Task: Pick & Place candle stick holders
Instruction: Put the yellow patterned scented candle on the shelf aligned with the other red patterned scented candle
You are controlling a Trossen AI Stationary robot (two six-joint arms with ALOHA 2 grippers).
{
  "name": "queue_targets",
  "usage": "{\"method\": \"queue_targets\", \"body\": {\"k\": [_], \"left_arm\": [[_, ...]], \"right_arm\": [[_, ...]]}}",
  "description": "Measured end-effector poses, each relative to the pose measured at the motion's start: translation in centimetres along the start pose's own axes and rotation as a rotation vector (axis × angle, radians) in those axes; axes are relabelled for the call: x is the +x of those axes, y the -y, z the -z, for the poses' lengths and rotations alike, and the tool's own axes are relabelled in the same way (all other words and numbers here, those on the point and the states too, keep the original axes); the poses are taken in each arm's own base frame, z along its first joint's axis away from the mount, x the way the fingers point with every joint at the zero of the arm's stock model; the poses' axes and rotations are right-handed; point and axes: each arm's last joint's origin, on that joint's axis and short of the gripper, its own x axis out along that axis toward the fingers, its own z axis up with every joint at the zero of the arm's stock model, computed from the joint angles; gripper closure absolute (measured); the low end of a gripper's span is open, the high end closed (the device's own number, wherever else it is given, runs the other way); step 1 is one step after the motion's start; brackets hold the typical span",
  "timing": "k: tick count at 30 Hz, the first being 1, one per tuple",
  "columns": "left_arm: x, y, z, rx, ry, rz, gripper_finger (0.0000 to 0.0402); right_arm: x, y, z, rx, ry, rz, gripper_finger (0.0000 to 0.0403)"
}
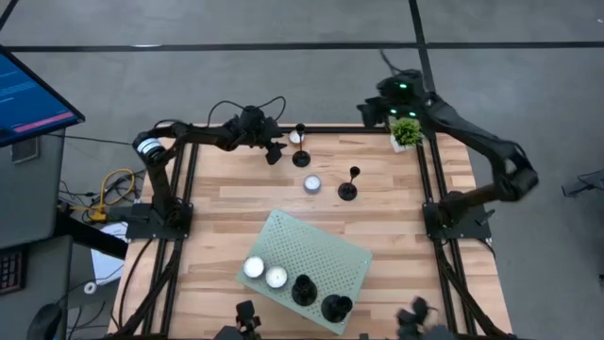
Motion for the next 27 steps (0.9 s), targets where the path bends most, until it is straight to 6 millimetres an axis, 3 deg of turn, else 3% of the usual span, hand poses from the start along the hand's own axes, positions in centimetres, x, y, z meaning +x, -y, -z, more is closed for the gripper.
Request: {"method": "queue_targets", "body": {"k": [7, 13, 17, 22, 27], "left_arm": [[-1.8, 0.4, -0.3, -0.029, -0.097, 0.015, 0.0208], [-5.2, 1.0, -1.9, -0.045, -0.110, 0.014, 0.0228], [-8.5, 1.3, -3.8, -0.041, -0.062, -0.052, 0.0243], [-12.1, 1.7, -5.7, -0.066, 0.040, -0.096, 0.0257], [-13.1, 1.5, -6.0, -0.007, 0.090, -0.158, 0.0288]], "right_arm": [[7.7, -1.5, 0.0, 0.046, -0.157, -0.071, 0.0233], [11.4, -4.7, 1.0, 0.055, -0.272, -0.113, 0.0241], [11.4, -6.2, 2.1, 0.002, -0.336, -0.003, 0.0237], [8.9, -7.7, 2.3, -0.073, -0.421, 0.042, 0.0217], [5.3, -8.6, 2.6, -0.168, -0.441, 0.098, 0.0193]]}}
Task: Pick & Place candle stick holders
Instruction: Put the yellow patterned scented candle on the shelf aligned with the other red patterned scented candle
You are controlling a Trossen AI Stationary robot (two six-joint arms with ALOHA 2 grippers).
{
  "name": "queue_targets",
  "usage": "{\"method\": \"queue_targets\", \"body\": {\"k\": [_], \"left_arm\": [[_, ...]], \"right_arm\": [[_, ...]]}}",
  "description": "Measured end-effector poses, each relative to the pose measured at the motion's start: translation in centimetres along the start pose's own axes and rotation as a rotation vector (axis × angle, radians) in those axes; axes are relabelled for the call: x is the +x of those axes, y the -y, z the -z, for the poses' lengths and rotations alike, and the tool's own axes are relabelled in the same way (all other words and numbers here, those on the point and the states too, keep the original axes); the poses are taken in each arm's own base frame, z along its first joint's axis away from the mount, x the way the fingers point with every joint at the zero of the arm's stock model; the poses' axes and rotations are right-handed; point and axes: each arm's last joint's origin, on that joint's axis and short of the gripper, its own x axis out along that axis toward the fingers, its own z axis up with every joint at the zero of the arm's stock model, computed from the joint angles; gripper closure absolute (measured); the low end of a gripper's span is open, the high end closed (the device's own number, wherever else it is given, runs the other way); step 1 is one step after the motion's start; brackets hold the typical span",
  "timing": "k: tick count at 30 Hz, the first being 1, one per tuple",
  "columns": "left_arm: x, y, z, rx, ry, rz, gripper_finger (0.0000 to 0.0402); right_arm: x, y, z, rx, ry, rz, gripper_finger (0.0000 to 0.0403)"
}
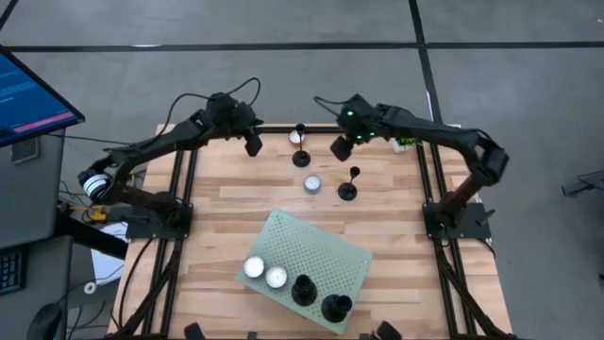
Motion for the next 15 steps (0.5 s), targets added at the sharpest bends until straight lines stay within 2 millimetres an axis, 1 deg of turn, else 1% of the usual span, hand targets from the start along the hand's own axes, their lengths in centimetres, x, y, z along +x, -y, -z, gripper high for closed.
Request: {"method": "queue_targets", "body": {"k": [2, 5, 7, 9, 11, 13, 15], "left_arm": [[1.0, -0.9, 0.3, -0.043, 0.011, -0.036, 0.0304], [2.9, -1.7, 1.7, -0.238, -0.026, -0.011, 0.0314], [4.1, -1.7, 2.4, -0.350, -0.043, 0.035, 0.0312], [5.1, -1.2, 2.9, -0.403, -0.063, 0.075, 0.0301], [6.0, -0.3, 3.3, -0.419, -0.097, 0.085, 0.0280], [6.8, 0.5, 3.7, -0.408, -0.130, 0.048, 0.0253], [7.6, 0.9, 3.9, -0.397, -0.134, 0.011, 0.0224]], "right_arm": [[-1.6, 0.5, 0.6, 0.029, 0.032, 0.009, 0.0187], [-3.8, 1.2, 1.9, 0.101, 0.047, 0.020, 0.0184], [-5.1, 1.4, 2.9, 0.145, 0.058, 0.019, 0.0184], [-6.4, 1.6, 3.8, 0.169, 0.086, 0.027, 0.0185], [-7.6, 1.8, 5.0, 0.188, 0.100, 0.055, 0.0185], [-8.7, 2.0, 5.9, 0.211, 0.119, 0.087, 0.0185], [-9.6, 2.2, 6.9, 0.235, 0.146, 0.107, 0.0185]]}}
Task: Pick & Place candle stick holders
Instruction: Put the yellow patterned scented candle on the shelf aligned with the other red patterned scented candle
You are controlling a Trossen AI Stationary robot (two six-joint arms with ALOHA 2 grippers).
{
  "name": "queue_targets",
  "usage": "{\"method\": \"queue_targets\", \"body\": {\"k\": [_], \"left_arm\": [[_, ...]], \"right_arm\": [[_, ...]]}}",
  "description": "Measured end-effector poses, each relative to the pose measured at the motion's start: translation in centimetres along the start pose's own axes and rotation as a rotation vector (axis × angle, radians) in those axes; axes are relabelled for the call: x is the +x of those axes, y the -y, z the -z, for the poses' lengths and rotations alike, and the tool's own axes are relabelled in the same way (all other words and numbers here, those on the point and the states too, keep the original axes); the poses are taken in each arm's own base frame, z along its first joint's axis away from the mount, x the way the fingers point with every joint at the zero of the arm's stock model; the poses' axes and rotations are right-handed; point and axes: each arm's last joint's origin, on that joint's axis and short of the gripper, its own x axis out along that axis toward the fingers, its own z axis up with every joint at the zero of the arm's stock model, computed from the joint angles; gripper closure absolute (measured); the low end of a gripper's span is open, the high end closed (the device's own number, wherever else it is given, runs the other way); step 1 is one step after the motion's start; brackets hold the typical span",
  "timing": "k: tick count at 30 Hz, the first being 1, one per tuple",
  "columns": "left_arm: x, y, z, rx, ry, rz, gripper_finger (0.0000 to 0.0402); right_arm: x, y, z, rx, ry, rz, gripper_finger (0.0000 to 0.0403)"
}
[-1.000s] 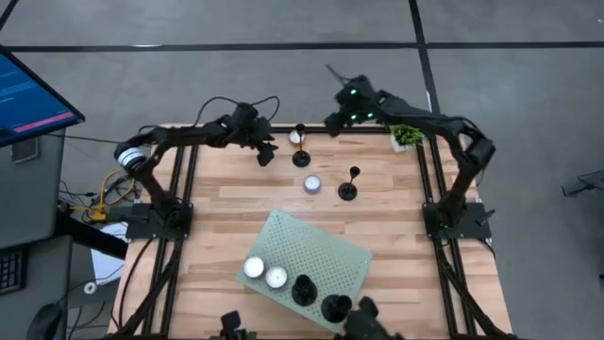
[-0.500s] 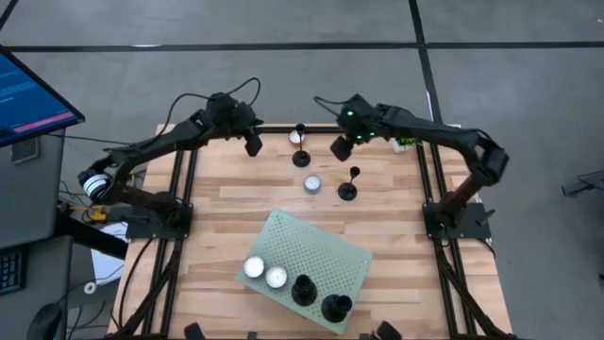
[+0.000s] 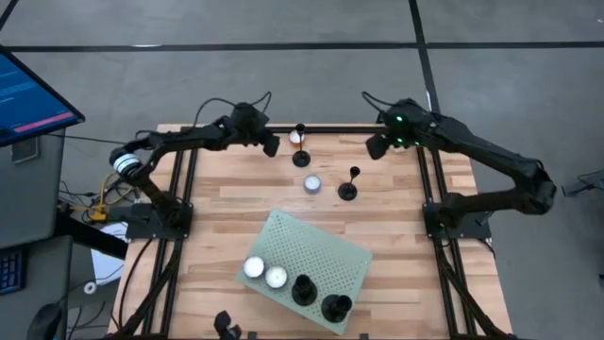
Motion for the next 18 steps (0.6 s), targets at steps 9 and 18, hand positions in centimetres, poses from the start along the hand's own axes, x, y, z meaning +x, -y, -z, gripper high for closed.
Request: {"method": "queue_targets", "body": {"k": [9, 18], "left_arm": [[3.5, -0.5, 1.1, -0.211, 0.064, -0.115, 0.0118], [5.4, 1.0, 1.5, -0.225, 0.168, -0.139, 0.0112]], "right_arm": [[-3.2, 1.5, 2.5, 0.084, 0.089, 0.009, 0.0191], [-4.6, 1.9, 2.9, 0.093, 0.128, 0.009, 0.0206]]}}
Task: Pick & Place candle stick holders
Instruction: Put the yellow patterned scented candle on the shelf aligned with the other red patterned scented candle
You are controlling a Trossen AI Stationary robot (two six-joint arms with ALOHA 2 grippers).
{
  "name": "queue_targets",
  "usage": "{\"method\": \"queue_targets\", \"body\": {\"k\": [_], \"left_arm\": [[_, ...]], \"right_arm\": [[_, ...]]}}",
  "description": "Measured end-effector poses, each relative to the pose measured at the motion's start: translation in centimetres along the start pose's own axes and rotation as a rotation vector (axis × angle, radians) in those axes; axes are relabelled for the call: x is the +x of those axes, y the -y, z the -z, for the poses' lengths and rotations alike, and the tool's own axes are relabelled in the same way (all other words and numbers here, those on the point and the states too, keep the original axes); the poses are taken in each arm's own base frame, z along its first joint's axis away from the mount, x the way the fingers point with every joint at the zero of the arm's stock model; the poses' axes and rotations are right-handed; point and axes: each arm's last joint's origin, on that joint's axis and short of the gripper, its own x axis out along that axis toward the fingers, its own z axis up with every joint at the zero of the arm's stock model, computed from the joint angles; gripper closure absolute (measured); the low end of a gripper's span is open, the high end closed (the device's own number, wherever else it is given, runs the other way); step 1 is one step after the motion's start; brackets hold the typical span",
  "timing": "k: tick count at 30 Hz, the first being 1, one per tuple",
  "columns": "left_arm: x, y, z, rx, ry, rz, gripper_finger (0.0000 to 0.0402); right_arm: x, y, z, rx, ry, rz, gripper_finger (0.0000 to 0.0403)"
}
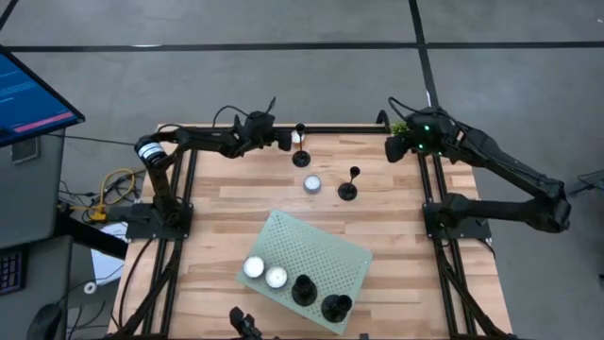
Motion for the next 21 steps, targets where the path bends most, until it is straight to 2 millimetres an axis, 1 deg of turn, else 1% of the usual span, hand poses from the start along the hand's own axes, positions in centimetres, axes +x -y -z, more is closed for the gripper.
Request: {"method": "queue_targets", "body": {"k": [4, 11, 15, 21], "left_arm": [[0.4, -0.1, 0.5, 0.005, 0.000, -0.045, 0.0112], [1.5, -0.4, 1.7, 0.013, -0.039, -0.055, 0.0122], [1.8, 0.1, 1.0, 0.019, -0.015, -0.031, 0.0127], [2.0, -0.2, 1.0, 0.040, -0.013, -0.059, 0.0128]], "right_arm": [[0.0, 0.0, 0.1, -0.002, -0.007, 0.001, 0.0211], [0.0, 0.1, 0.2, -0.017, -0.021, 0.006, 0.0214], [0.0, 0.1, 0.2, -0.017, -0.021, 0.006, 0.0214], [0.0, 0.0, 0.2, -0.026, -0.022, 0.005, 0.0218]]}}
